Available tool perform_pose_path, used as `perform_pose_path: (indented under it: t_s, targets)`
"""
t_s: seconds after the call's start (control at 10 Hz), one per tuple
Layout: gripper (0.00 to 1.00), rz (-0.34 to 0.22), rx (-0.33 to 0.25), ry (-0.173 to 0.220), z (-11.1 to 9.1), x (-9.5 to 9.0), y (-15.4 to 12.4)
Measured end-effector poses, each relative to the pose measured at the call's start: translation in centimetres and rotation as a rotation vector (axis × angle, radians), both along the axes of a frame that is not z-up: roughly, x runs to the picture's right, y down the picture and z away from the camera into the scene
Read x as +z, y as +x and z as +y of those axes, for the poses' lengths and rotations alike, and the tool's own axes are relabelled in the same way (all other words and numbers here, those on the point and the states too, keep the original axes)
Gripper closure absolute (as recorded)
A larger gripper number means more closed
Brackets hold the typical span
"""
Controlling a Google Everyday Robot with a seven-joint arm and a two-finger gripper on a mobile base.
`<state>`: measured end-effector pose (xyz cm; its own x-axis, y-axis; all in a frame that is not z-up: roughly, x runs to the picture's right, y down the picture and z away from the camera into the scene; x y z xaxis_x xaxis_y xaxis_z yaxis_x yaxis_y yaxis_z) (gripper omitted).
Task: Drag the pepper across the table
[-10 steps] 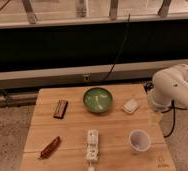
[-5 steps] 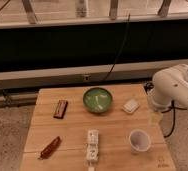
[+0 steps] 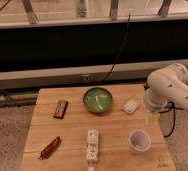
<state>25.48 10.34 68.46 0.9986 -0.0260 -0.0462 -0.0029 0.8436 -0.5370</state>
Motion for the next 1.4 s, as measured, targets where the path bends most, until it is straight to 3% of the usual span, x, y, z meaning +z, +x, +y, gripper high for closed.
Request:
perform_pose_path:
  t_s: [0.3, 0.5, 1.4]
  targets:
    - [0.20, -0.004, -0.062, -0.008, -0.1, -0.1, -3.5]
    - [0.20, -0.007, -0.096, -0.016, 0.0, -0.2, -4.1]
    - [0.20, -0.083, -0.341, -0.040, -0.1, -0.1, -14.2]
